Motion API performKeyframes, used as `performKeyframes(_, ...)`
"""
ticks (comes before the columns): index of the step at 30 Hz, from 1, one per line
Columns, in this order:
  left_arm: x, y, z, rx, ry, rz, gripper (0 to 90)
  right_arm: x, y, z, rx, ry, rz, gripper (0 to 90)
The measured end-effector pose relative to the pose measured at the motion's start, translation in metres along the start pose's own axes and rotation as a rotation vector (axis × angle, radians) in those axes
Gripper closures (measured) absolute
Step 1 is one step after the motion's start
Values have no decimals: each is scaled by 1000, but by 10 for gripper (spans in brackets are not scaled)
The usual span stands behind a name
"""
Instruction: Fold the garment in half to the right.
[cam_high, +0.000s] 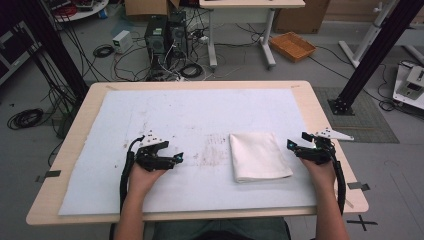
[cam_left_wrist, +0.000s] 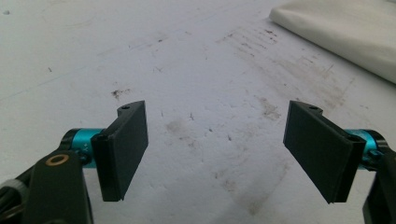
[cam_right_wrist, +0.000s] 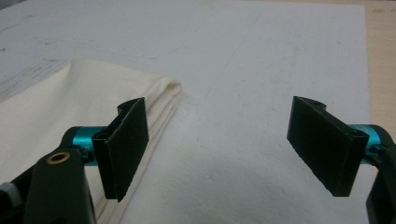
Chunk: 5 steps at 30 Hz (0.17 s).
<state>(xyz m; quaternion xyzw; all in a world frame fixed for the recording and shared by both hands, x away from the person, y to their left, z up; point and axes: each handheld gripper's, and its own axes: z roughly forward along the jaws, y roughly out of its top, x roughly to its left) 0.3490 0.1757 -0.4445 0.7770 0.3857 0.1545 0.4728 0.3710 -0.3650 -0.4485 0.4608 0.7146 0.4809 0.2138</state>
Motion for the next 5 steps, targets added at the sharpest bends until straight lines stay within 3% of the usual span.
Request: performKeyframes(5,2,0,-5,-12,8,-8,221,1,0,0,4,0,-7,211)
